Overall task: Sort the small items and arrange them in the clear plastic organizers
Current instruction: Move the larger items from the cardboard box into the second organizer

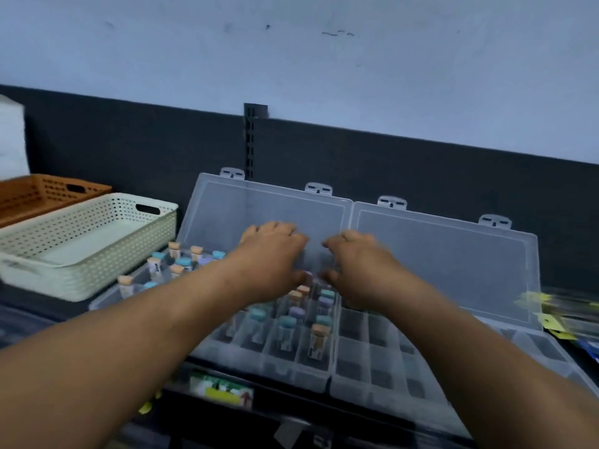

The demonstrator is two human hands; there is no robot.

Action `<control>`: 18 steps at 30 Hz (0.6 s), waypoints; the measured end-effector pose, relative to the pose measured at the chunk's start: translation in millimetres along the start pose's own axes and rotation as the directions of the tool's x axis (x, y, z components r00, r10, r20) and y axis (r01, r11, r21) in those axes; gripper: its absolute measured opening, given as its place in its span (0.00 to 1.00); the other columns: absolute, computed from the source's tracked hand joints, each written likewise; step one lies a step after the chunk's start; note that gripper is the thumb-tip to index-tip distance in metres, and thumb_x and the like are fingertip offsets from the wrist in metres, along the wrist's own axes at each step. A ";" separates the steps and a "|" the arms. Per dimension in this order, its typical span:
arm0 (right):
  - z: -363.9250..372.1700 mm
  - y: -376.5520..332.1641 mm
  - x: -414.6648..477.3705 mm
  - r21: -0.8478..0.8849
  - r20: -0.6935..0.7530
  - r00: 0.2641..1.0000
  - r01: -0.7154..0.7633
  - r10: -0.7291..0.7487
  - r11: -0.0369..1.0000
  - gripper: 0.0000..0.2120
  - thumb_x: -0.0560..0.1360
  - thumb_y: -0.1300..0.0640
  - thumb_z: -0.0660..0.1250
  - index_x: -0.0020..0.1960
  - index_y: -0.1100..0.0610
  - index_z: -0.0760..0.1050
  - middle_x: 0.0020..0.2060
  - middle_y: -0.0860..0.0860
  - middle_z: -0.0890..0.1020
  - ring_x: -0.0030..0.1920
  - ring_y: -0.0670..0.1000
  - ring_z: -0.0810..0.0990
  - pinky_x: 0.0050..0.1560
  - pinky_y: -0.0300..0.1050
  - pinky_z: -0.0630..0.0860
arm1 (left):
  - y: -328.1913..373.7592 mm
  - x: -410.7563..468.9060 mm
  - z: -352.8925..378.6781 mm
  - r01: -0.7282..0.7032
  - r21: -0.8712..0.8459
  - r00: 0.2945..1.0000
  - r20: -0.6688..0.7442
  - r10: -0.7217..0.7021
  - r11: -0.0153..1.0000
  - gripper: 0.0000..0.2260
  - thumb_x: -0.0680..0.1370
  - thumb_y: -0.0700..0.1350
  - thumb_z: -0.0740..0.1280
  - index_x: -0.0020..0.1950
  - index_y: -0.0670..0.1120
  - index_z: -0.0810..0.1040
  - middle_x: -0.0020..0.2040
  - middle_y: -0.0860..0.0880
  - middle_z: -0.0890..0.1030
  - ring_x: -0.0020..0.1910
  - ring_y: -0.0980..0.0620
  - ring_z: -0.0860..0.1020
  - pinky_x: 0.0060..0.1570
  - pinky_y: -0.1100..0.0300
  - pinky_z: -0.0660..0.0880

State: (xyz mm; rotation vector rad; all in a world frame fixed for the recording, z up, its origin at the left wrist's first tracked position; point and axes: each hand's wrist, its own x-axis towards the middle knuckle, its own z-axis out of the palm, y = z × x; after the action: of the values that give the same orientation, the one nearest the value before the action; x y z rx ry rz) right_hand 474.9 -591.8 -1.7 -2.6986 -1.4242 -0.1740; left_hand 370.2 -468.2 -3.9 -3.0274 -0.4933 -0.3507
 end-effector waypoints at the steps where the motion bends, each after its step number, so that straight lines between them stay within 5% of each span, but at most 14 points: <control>1: -1.8 -19.7 3.4 -0.019 -0.032 0.999 0.024 -0.025 1.000 0.27 0.77 0.43 0.64 0.73 0.49 0.64 0.71 0.52 0.66 0.71 0.57 0.63 0.70 0.54 0.62 | -16.6 -13.1 -6.5 0.016 0.029 1.000 -0.018 -0.016 0.999 0.29 0.77 0.60 0.62 0.74 0.51 0.61 0.75 0.47 0.60 0.74 0.46 0.57 0.71 0.50 0.56; 7: -7.4 -141.2 17.4 -0.048 -0.073 0.988 0.130 -0.133 0.990 0.33 0.78 0.39 0.59 0.78 0.47 0.51 0.78 0.51 0.52 0.77 0.56 0.48 0.74 0.58 0.49 | -126.4 -96.3 -34.2 0.173 0.130 0.980 -0.117 -0.158 0.976 0.35 0.77 0.65 0.56 0.78 0.51 0.49 0.79 0.47 0.49 0.77 0.46 0.47 0.74 0.47 0.48; 18: -1.1 -366.4 37.3 0.031 -0.055 0.951 0.306 -0.304 0.952 0.33 0.79 0.39 0.57 0.78 0.47 0.49 0.78 0.49 0.51 0.77 0.53 0.49 0.75 0.56 0.49 | -320.7 -264.1 -75.2 0.426 0.140 0.904 -0.105 -0.414 0.894 0.35 0.76 0.65 0.57 0.78 0.53 0.48 0.79 0.48 0.50 0.77 0.46 0.48 0.75 0.45 0.47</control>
State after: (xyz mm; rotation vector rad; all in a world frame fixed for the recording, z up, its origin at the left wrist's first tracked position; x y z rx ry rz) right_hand 193.0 -355.3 12.7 -2.4096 -1.8019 -0.2286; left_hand 7.8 -252.1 13.7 -2.7192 -1.1181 -0.4136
